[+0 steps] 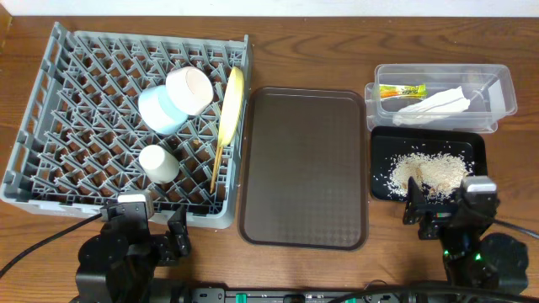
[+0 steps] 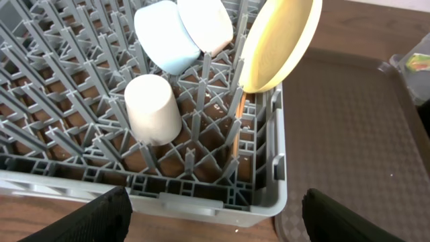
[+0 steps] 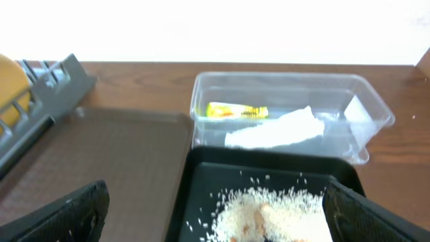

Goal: Sort waste into correct bins and load items into the dishwasher

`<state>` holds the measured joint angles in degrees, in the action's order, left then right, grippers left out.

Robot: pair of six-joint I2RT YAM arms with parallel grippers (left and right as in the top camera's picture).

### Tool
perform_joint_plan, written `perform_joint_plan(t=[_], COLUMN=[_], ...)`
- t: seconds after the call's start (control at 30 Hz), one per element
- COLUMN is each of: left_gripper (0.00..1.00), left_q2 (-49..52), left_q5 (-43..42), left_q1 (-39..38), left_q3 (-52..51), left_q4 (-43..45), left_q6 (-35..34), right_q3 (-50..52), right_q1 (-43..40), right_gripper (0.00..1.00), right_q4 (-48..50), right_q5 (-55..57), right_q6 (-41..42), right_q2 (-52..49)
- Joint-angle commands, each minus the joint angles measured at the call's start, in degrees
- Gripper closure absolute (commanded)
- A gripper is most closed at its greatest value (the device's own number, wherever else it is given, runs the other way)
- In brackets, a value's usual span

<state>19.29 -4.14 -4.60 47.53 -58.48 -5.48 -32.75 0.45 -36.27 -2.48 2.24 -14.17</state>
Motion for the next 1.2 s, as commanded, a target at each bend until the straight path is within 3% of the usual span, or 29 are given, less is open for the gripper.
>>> perform_joint_plan(t=[0.0, 0.17, 0.27, 0.47, 0.57, 1.17], left_gripper=[0.16, 0.16, 0.16, 0.15, 0.16, 0.15], left_q2=[-0.26, -0.26, -0.26, -0.26, -0.26, -0.26], left_q5=[-0.13, -0.13, -0.13, -0.13, -0.13, -0.13], left_q1=[0.20, 0.20, 0.20, 0.20, 0.20, 0.20], left_q3=[-0.28, -0.28, -0.28, -0.28, -0.28, -0.28], left_q4=[0.02, 0.02, 0.04, 0.02, 0.02, 0.02], left_q6=[0.94, 0.94, 0.94, 0.94, 0.92, 0.94], right_q3=[10.49, 23.47, 32.33, 32.44, 32.44, 32.44], right_q1=[-1.73, -1.77, -1.95, -2.10, -2.10, -2.08], right_gripper=[0.01, 0.01, 0.01, 0.01, 0.01, 0.01], right_q4=[8.96, 25.40, 40.15, 38.56, 31.69, 32.28], right_q5=[-0.57, -0.83, -1.73, -1.42, -1.66, -1.62], right_q6=[-3.13, -4.07, -4.04, -7.30, -7.39, -7.06], right_q2=[7.17, 14.08, 13.90, 13.90, 13.90, 13.53])
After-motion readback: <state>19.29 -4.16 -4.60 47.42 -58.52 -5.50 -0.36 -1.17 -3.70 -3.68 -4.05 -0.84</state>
